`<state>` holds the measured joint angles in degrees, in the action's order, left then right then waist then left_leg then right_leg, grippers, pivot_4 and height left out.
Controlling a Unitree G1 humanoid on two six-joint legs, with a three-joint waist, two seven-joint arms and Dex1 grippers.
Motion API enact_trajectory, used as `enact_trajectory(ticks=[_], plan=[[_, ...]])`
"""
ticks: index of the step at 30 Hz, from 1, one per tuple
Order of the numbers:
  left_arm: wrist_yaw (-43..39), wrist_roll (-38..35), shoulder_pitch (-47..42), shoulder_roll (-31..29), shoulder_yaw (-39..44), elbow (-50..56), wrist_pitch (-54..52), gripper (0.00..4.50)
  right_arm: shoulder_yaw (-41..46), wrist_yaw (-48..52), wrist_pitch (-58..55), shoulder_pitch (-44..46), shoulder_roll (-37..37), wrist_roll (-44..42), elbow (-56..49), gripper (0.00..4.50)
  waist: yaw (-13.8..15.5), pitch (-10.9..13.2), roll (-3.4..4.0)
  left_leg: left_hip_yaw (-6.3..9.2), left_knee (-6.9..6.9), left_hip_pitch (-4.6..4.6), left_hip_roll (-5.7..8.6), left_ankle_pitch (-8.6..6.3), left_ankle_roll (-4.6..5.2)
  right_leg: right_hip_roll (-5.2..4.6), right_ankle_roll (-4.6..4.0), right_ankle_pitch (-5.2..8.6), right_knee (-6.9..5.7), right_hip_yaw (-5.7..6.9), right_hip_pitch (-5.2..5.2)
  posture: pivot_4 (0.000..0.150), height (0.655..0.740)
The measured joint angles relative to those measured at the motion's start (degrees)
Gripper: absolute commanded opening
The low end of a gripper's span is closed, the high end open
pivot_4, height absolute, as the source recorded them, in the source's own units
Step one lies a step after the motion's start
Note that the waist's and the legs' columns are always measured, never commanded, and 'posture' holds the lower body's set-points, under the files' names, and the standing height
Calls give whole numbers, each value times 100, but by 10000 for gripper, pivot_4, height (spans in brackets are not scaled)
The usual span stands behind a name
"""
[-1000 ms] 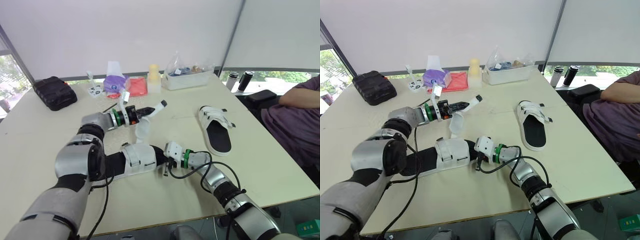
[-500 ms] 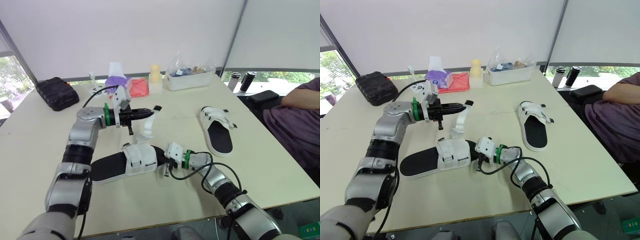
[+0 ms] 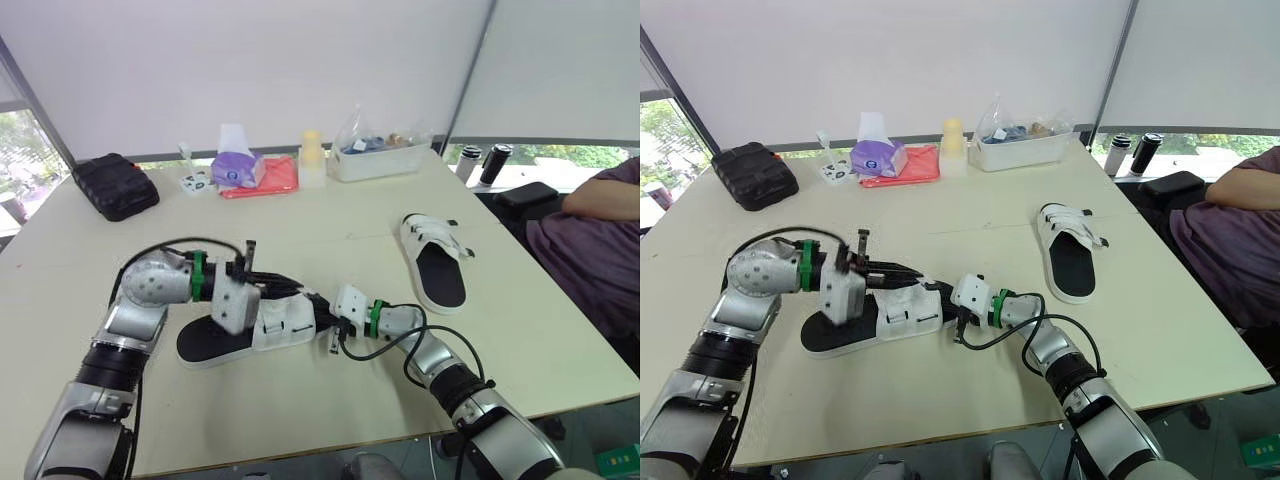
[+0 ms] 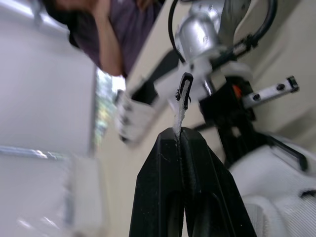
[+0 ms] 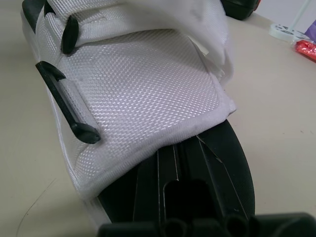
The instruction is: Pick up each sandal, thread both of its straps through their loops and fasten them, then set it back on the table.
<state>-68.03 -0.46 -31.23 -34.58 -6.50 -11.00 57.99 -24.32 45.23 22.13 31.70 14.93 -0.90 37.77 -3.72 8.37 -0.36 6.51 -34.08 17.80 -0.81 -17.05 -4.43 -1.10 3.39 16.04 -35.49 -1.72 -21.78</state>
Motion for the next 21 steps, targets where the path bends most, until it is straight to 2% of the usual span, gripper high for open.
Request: enact_trajectory(ticks=[5, 6, 8, 13, 14, 21], plan=[[740, 723, -49, -22, 26, -770, 2452, 666, -1, -1, 5, 12, -2, 0, 3, 0, 2, -13, 11, -13, 1, 29, -2, 5, 9, 0, -3, -2, -9, 0, -12, 1500, 7400], [858, 859, -77, -22, 79, -899, 2745, 2994, -1, -2, 5, 12, -2, 0, 4, 0, 4, -15, 8, -14, 1, 32, -2, 6, 10, 1, -4, -4, -10, 1, -16, 1500, 7400], [1166, 1064, -126, -32, 223, -1118, 3186, 8729, -2, -2, 6, 12, -2, 0, 5, 0, 3, -19, 9, -20, 0, 32, -2, 16, 27, 1, -5, -4, -17, 1, -17, 1500, 7400], [1847, 1425, -70, -141, 454, -1234, 3407, 33125, -5, -2, 16, 13, -4, 0, 38, 0, 10, -29, 3, -27, -4, 22, -2, 17, 28, -1, -4, -4, -46, 1, -13, 1500, 7400], [1990, 1490, 5, -148, 482, -1231, 3387, 36768, -6, -2, 16, 19, -19, 0, 62, 0, 9, -31, 4, -27, -4, 14, -2, 17, 28, -1, -4, -4, -51, 1, -9, 1500, 7400], [2758, 1739, 223, -451, 768, -1346, 2779, 36768, -17, -2, 37, 90, -44, 4, 198, 0, 18, -30, -4, -26, -4, -13, -5, 16, 27, -2, -5, -3, -57, 8, -8, 1500, 7400]])
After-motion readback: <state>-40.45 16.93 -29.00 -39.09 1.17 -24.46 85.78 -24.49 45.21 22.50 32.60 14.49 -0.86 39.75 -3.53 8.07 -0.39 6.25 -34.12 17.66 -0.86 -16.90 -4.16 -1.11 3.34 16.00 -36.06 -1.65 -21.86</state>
